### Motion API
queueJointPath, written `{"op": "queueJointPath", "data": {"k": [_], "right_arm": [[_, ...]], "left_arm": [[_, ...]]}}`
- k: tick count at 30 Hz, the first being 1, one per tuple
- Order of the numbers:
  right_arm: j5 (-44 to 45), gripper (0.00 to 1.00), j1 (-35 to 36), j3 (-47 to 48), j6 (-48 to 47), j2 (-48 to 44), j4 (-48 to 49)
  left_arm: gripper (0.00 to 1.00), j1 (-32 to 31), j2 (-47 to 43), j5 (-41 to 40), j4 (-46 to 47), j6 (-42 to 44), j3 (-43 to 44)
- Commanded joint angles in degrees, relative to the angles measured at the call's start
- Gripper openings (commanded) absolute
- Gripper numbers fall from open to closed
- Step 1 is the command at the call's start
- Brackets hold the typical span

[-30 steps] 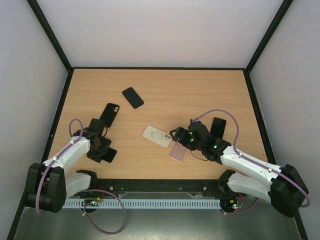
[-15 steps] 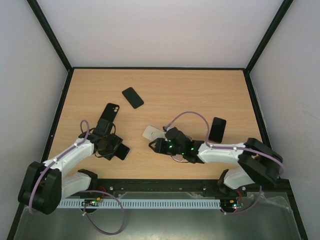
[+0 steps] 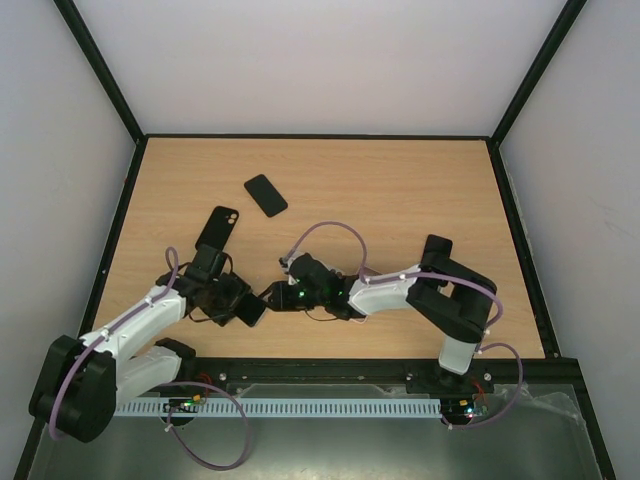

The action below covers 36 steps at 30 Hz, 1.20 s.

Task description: Put the phone into the phone case

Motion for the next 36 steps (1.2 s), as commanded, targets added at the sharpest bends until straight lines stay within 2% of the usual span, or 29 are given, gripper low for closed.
{"op": "queueJointPath", "data": {"k": [1, 6, 10, 15, 19, 21, 25, 30, 36], "right_arm": [[-0.55, 0.36, 0.63, 3.45, -2.82, 3.72, -1.78], [-1.53, 0.4, 0.73, 5.1, -4.05, 6.59, -3.14], [-1.89, 0.39, 0.72, 6.32, -4.97, 7.57, -3.75], [-3.66, 0.22, 0.72, 6.21, -4.49, 8.01, -1.51], [-4.6, 0.03, 0.72, 5.47, -4.39, 8.07, -0.32], [-4.49, 0.02, 0.72, 4.7, -4.5, 7.52, 0.09], [-3.33, 0.02, 0.73, 2.0, -3.51, 5.16, 1.79], [-0.62, 0.02, 0.73, -2.39, -2.06, 0.3, 2.51], [7.98, 0.02, 0.74, -8.09, -1.03, -9.81, -3.28]], "left_arm": [[0.68, -0.38, -1.09, 3.19, -0.5, 0.48, -1.62], [0.67, -0.41, -0.9, 4.21, 0.3, 0.73, -2.1], [0.67, -0.5, -1.14, 4.46, 0.34, 0.82, -2.03], [0.68, -0.5, -1.67, 4.89, 0.25, 0.85, -2.38], [0.72, -0.52, -2.26, 5.75, 1.05, 1.26, -2.65], [0.84, -0.5, -2.66, 6.18, 1.33, 2.16, -2.26], [0.99, -0.51, -4.21, 4.74, -0.27, 4.63, 0.78], [0.99, -0.52, -7.42, 1.88, -3.56, 7.26, 5.51], [0.99, -0.58, -12.64, 1.48, 0.95, 9.77, 5.16]]}}
